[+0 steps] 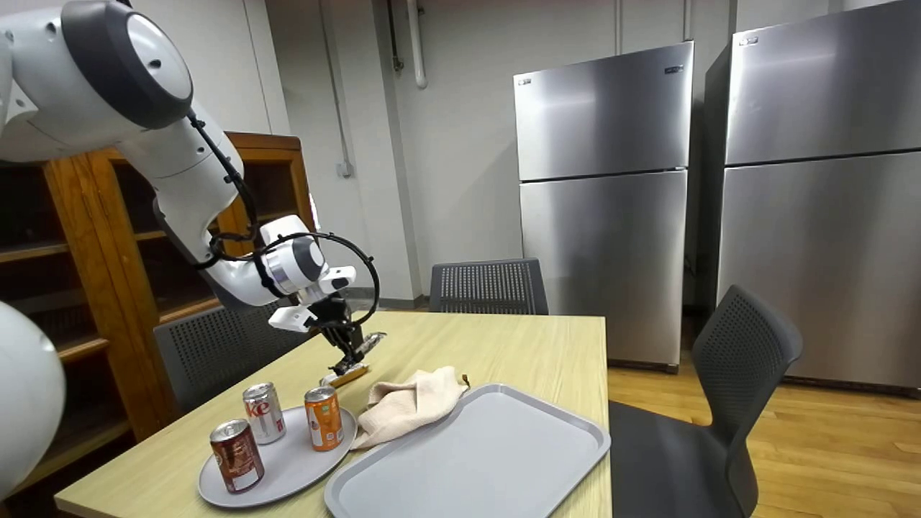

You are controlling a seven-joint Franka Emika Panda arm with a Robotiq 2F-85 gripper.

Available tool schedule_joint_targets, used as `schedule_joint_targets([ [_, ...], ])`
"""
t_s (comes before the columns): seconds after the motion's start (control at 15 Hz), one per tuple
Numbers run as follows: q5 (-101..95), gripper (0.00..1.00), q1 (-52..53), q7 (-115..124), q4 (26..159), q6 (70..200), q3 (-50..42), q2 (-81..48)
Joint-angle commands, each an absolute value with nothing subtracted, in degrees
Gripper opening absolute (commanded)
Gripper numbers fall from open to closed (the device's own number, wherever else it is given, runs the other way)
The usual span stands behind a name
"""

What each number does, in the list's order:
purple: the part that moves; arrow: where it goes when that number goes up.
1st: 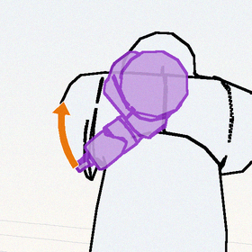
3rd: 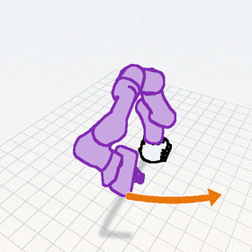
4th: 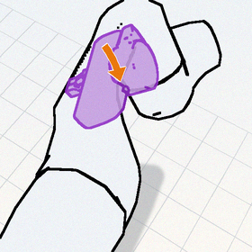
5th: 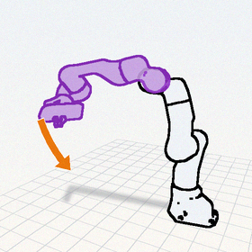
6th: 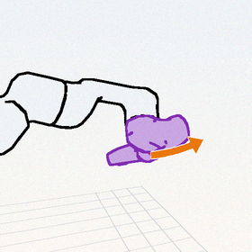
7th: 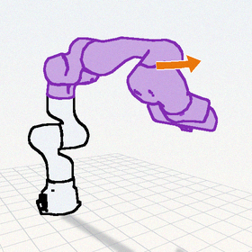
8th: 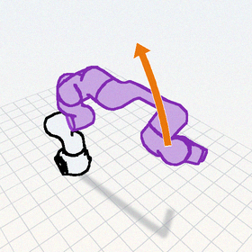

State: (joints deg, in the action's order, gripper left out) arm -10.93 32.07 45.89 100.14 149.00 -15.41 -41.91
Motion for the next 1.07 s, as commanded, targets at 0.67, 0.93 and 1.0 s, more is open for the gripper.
schedule_joint_targets([
  [0.67, -12.62, 0.55, 30.23, 48.73, 89.89, 138.79, -14.08, -49.78],
  [0.93, -12.91, 0.75, 30.16, 49.14, 89.82, 138.16, -14.11, -49.23],
  [1.0, -12.95, 0.84, 30.15, 49.13, 89.99, 138.29, -14.08, -48.88],
])
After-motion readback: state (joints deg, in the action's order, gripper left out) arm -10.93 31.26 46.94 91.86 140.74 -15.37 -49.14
